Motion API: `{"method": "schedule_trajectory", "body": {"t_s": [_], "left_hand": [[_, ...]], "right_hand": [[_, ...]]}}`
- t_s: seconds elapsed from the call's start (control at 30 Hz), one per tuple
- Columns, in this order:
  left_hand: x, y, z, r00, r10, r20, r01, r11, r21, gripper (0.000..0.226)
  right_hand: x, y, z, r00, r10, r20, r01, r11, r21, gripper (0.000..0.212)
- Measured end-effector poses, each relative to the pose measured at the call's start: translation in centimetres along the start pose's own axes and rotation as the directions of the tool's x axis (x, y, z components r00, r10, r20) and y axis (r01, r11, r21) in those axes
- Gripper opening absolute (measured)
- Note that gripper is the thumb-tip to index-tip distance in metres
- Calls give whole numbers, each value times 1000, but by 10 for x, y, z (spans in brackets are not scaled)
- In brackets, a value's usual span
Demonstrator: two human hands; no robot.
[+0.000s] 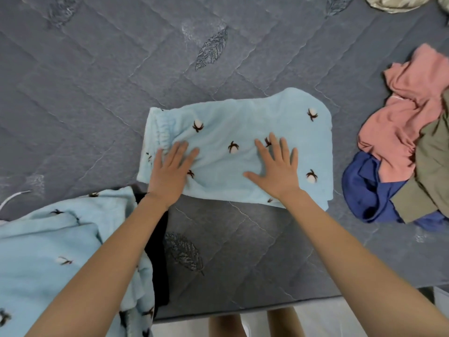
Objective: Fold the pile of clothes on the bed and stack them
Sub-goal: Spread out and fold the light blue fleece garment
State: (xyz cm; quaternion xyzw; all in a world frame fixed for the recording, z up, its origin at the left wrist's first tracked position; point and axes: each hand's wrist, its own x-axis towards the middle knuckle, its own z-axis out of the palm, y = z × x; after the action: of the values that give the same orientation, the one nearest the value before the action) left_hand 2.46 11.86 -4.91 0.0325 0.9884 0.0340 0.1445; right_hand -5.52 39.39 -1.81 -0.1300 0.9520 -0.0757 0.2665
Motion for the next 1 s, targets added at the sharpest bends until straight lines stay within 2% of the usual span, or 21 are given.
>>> {"method": "schedule_trajectory", "body": {"t_s": [0.13,0.2,0.27,0.3,0.43,0.5,0.57,0.63,0.67,0.77,0.9,1.0], "left_hand": [[-23,-11,3,993,-116,29,112,985,131,95],[-27,-6,3,986,-164,7,162,978,134,84],[-24,8,3,980,-179,-91,187,979,81,60],[-19,19,2,975,-180,-126,187,981,45,54],[8,77,-7,989,-83,-119,79,996,-34,60],[22,107,-6,996,-45,-79,38,995,-93,65],[33,131,-3,999,-41,-10,39,986,-160,71],[42,145,2,995,-75,60,85,977,-195,77],[44,148,4,992,-96,84,111,974,-196,79],[46,153,8,986,-127,111,146,972,-186,79],[48,160,1,977,-158,146,185,962,-199,76],[54,171,-7,967,-173,187,212,953,-216,73]], "right_hand": [[-1,23,-7,998,17,-66,-17,1000,-6,80],[-3,38,-12,994,51,-101,-48,998,31,79],[-4,52,-15,989,89,-122,-79,993,86,82],[-5,58,-17,986,111,-127,-97,989,111,84],[-8,80,-21,962,230,-146,-181,940,289,98],[-7,92,-23,943,318,-98,-223,823,523,106],[-3,102,-27,910,414,13,-267,562,783,113],[0,108,-29,870,467,160,-323,294,899,102],[2,111,-29,857,467,219,-351,216,911,86],[6,115,-30,869,426,252,-347,161,924,46],[0,117,-41,871,440,220,-292,102,951,38],[-9,120,-52,883,448,141,-215,118,969,27]]}}
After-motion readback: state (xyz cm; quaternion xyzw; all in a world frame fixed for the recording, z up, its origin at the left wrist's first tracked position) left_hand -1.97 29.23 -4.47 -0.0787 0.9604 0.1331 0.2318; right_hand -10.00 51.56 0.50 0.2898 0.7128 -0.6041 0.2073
